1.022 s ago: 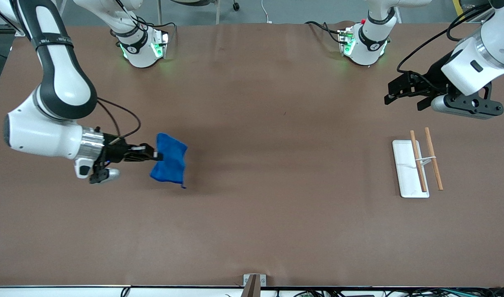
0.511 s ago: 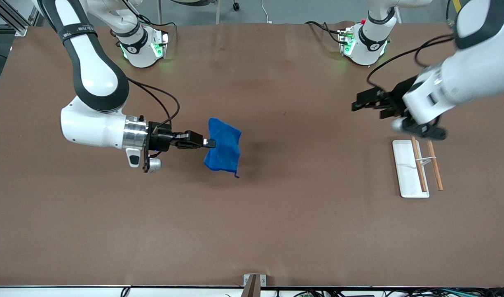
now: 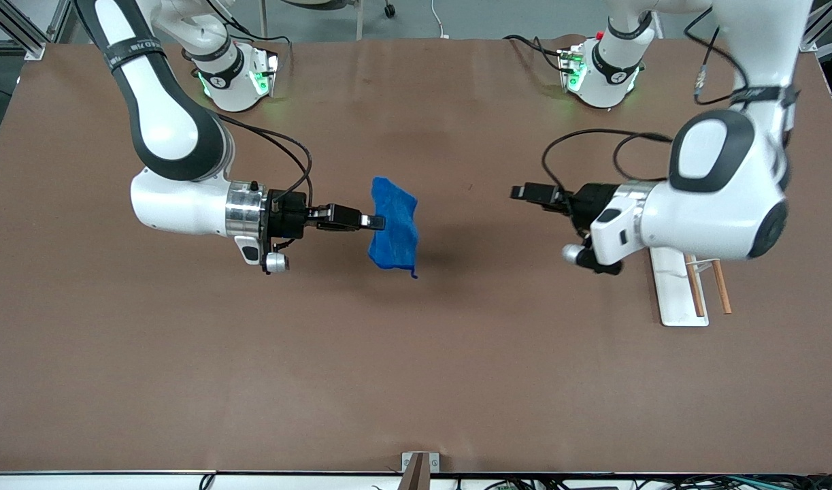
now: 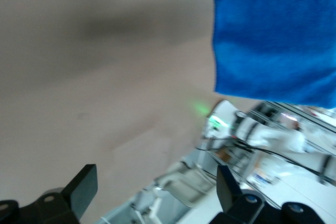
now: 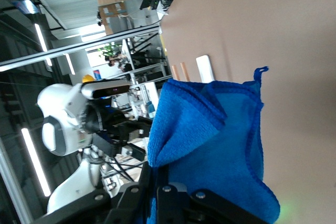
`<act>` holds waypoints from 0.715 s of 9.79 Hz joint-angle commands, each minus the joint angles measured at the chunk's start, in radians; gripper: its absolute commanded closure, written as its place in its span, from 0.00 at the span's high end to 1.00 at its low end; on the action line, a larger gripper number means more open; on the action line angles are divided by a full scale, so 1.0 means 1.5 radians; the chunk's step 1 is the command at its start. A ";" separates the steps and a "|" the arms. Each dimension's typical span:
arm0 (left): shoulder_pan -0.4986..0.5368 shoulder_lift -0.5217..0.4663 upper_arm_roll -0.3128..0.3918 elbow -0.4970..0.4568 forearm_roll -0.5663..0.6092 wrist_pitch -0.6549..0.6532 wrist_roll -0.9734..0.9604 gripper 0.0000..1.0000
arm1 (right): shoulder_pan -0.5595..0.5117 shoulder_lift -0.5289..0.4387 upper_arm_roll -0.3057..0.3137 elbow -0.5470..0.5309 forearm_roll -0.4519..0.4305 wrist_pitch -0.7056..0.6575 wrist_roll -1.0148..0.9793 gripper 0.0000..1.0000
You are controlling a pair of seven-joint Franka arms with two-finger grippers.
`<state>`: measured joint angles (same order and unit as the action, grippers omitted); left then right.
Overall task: Right arm passes towel to left arm to hang
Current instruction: 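Carry the towel to mid-table while the left gripper reaches toward it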
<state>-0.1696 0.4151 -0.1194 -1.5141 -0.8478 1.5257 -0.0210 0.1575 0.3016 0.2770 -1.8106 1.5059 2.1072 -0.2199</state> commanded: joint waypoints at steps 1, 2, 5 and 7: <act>0.001 0.053 -0.016 0.001 -0.114 -0.006 0.024 1.00 | 0.017 -0.005 -0.002 -0.012 0.071 0.004 -0.045 0.00; 0.001 0.073 -0.021 0.000 -0.181 -0.006 0.033 1.00 | 0.022 -0.005 -0.002 -0.014 0.085 0.006 -0.052 0.00; -0.004 0.142 -0.044 -0.002 -0.302 -0.001 0.178 1.00 | 0.033 -0.005 -0.002 -0.021 0.087 0.009 -0.053 0.00; -0.018 0.178 -0.046 -0.004 -0.344 0.011 0.292 1.00 | 0.033 -0.006 -0.002 -0.022 0.087 0.009 -0.054 0.00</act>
<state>-0.1834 0.6279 -0.1880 -1.5189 -1.3310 1.5265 0.3111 0.2019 0.3033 0.2771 -1.8276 1.6042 2.1124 -0.2713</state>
